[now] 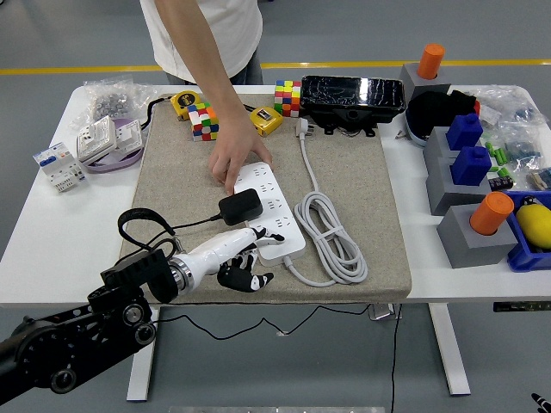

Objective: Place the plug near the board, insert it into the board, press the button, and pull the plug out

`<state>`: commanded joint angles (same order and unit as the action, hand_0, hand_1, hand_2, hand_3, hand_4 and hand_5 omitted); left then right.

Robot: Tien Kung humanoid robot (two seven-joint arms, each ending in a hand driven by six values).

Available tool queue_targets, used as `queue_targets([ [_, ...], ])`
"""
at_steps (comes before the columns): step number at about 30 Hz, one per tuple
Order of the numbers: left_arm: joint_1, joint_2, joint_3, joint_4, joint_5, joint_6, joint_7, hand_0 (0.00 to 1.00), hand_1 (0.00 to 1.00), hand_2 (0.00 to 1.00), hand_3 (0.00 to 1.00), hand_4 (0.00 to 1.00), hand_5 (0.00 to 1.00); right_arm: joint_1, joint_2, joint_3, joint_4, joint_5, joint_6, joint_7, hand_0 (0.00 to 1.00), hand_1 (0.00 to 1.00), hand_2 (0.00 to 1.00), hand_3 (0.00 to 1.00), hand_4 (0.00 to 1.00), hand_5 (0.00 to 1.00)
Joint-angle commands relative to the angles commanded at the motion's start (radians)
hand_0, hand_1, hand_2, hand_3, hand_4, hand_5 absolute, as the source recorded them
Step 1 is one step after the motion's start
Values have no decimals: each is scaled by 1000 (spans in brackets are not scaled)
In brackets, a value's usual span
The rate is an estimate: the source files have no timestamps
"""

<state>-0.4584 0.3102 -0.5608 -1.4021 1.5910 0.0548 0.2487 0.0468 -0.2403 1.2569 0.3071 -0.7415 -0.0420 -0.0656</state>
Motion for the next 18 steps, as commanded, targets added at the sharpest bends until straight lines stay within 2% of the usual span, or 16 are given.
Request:
queue_targets([
  [12, -9, -4, 17, 18, -2, -26, 27, 94, 55, 127, 902, 646, 117, 3, -4, -9, 1, 1, 0, 1, 527, 624, 604, 545, 881, 405],
  [13, -9, -4, 21, 21, -3, -26, 28, 94, 55, 126, 865, 616, 79, 3, -5, -10, 1, 2, 0, 1, 527, 624, 604, 545, 881, 405],
  [18, -10, -5, 29, 33, 8, -37, 43, 94, 55, 126, 865, 616, 79, 2, -5, -10, 1, 1, 0, 0, 527, 624, 604, 545, 881, 405],
])
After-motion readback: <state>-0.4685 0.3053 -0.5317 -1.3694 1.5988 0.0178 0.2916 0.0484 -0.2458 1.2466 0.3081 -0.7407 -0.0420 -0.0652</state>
